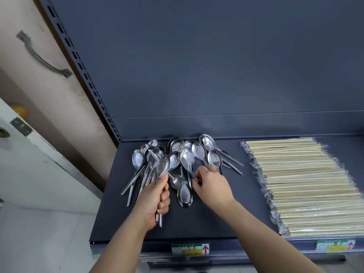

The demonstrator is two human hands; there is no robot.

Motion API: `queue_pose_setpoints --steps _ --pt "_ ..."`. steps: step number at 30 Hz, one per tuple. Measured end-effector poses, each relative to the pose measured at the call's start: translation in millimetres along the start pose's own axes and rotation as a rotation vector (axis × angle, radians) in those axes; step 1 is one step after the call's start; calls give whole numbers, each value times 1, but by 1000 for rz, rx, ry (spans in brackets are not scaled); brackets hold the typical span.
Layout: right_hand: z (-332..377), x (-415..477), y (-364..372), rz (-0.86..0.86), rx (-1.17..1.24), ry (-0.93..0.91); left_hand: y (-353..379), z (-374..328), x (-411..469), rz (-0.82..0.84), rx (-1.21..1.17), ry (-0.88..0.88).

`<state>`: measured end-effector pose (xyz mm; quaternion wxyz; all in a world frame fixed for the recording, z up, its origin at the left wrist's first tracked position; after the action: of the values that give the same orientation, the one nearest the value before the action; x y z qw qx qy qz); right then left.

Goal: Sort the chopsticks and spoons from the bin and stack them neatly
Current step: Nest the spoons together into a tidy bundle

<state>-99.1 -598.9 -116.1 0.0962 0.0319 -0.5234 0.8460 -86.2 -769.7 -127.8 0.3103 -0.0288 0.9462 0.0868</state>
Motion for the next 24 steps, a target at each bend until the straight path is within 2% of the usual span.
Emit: queue_pose_setpoints --steps 6,10,13,24 --pt "-8 0 1 -13 -125 22 2 3 -1 11 -32 -12" --pt "-13 -3 -17 -94 289 187 14 1 -1 -19 -72 14" --pt "-6 -20 -26 -133 539 220 31 -2 -2 22 -156 1" --pt "2 -39 -34 -148 744 206 63 -14 -1 62 -82 50"
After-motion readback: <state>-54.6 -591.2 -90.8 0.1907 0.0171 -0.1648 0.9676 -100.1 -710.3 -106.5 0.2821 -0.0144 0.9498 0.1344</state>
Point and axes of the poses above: each hand's wrist, its own x-axis towards the middle knuckle, its own y-axis out of the palm, z = x × y, the point moved 4 cm from there along x, towards the middle knuckle, and after that the axes turned 10 degrees about -z, right-handed, at the moved point
